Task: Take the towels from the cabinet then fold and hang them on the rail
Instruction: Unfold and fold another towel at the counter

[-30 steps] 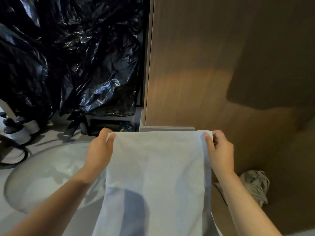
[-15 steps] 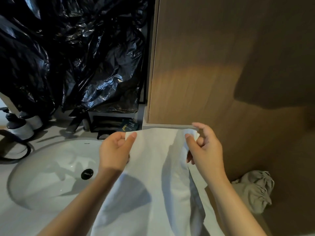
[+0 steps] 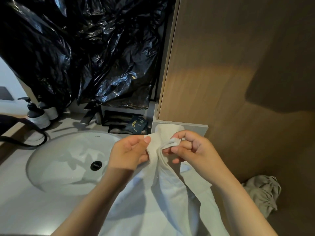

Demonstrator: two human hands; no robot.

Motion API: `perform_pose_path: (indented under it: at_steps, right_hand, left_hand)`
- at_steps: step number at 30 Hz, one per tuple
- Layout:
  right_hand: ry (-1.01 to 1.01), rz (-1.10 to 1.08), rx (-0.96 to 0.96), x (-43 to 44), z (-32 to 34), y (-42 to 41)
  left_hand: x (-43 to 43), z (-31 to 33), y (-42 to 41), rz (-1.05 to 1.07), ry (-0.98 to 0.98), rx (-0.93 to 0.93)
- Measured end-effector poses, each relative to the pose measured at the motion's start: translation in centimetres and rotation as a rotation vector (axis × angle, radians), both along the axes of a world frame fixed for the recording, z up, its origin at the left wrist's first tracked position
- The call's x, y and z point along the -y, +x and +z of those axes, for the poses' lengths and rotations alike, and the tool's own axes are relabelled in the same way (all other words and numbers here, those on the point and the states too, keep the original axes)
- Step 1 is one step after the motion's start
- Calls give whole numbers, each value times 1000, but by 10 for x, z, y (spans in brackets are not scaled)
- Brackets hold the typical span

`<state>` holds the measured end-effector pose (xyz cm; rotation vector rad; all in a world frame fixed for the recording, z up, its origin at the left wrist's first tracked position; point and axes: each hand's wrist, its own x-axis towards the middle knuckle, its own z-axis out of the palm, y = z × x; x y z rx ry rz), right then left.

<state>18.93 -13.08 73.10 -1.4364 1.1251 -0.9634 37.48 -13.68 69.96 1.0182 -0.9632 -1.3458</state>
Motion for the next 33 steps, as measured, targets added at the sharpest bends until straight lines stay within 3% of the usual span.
perform_pose_path:
  at_steps: [3, 8, 11, 15, 27, 33]
  right_hand:
    - [-99, -24, -66, 2, 0, 3]
    - [-327, -172, -343, 9, 3, 6]
    - [-442, -167, -315, 6, 8, 10]
    - [-422, -74, -363, 4, 12, 15]
    - [-349, -126, -272, 5, 12, 21]
    - [-340, -141, -232, 7, 12, 24]
  left_hand:
    - [-5, 0, 0, -30, -13, -12]
    - [-10, 7, 1, -8, -9, 37]
    - [-9, 10, 2, -10, -1, 40]
    - [-12, 12, 2, -29, -24, 53]
    - [-21, 9, 7, -161, -130, -2]
    - [-21, 12, 7, -87, -181, 60]
